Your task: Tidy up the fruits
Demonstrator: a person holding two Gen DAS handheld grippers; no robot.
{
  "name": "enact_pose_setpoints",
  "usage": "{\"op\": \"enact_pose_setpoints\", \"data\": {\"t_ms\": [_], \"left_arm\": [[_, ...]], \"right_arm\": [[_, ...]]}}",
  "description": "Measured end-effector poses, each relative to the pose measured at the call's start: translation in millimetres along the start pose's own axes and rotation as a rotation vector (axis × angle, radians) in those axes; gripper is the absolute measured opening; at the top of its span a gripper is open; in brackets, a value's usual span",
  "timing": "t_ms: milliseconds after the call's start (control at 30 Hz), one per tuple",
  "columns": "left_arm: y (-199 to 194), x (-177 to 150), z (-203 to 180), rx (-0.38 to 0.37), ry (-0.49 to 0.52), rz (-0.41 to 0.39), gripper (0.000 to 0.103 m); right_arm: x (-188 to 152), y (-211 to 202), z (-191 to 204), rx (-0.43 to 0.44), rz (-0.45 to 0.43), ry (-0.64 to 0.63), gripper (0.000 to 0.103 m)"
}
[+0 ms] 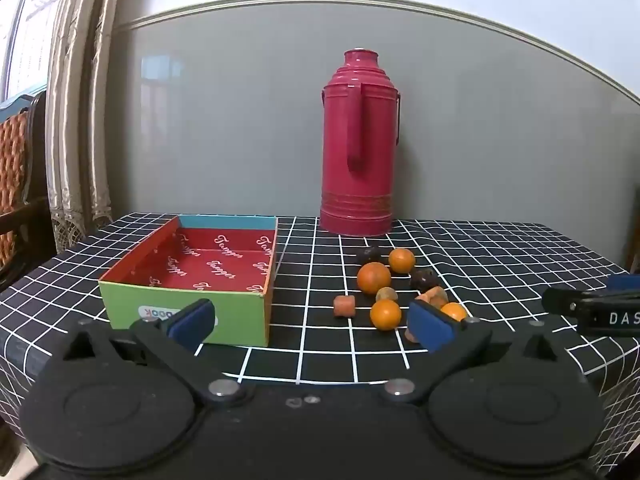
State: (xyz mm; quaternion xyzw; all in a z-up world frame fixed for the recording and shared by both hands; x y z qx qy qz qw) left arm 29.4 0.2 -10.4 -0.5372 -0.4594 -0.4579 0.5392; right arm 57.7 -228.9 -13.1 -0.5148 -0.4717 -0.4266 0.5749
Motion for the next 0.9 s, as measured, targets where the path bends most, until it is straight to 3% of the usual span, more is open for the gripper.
{"op": "enact_pose_setpoints", "data": {"t_ms": [900], "left_arm": [[0.0, -0.6, -0.7, -0.009, 0.0, -0.014, 0.097]], "right_arm": [[-0.5, 1.5, 1.3, 0.0, 0.01, -0.01, 0.103]]}}
Point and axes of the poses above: each gripper's, at about its wrist camera, not at the fingertips, and y roughly the way its jaws point, z to its left, x to its top, the point moved 3 cm from there along y, roughly the way its jaws point, and after that the axes turned 11 degrees about -z, right-handed, at the moved point
